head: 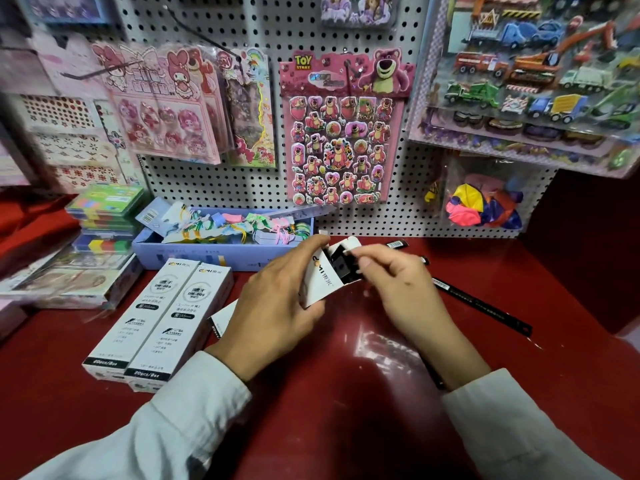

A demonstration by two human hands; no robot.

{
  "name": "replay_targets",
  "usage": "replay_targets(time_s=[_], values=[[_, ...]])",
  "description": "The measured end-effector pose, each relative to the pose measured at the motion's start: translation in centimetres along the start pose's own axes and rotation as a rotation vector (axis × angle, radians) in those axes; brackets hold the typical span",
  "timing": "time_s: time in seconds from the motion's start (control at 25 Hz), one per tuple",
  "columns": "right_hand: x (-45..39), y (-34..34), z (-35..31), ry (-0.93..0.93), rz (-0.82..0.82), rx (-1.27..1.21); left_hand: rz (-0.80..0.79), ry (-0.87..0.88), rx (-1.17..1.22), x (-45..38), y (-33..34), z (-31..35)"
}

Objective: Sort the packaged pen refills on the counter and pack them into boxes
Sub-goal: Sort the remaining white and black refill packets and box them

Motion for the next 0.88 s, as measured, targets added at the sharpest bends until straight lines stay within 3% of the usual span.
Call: replay_targets(time_s=[0.08,0.2,0.4,0.6,0.76,0.88], values=[[0.2,0.3,-0.2,-0.041,0.011,0.107,-0.01,0.007,-0.007,0.0,0.1,0.0],[0.0,-0.6,-0.4,-0.044,0.113,0.0,-0.005,0.002,0.013,-0.1,0.1,0.1],[0.1,-0.1,-0.4,0.0,-0.013,0.102,-0.007,0.129,0.023,0.4,0.4,1.0],[0.4,0.3,-0.2,0.024,-0.249,0.303,-0.015,0.175,-0.011,0.6,0.6,1.1],[0.2,-0.7,-0.5,-0.001,0.014,0.157,-0.036,0.113,0.019,0.5,0.9,0.9],[0.4,0.4,-0.2,0.024,-0.165,0.164,-0.114,0.097,-0.024,0.6,1.5,0.7]])
Point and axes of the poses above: each hand's wrist, its own x-axis away from the middle knuckle, its own y-axis out of the palm, z = x × y, the point moved 3 cm from there along -x, towards the middle knuckle
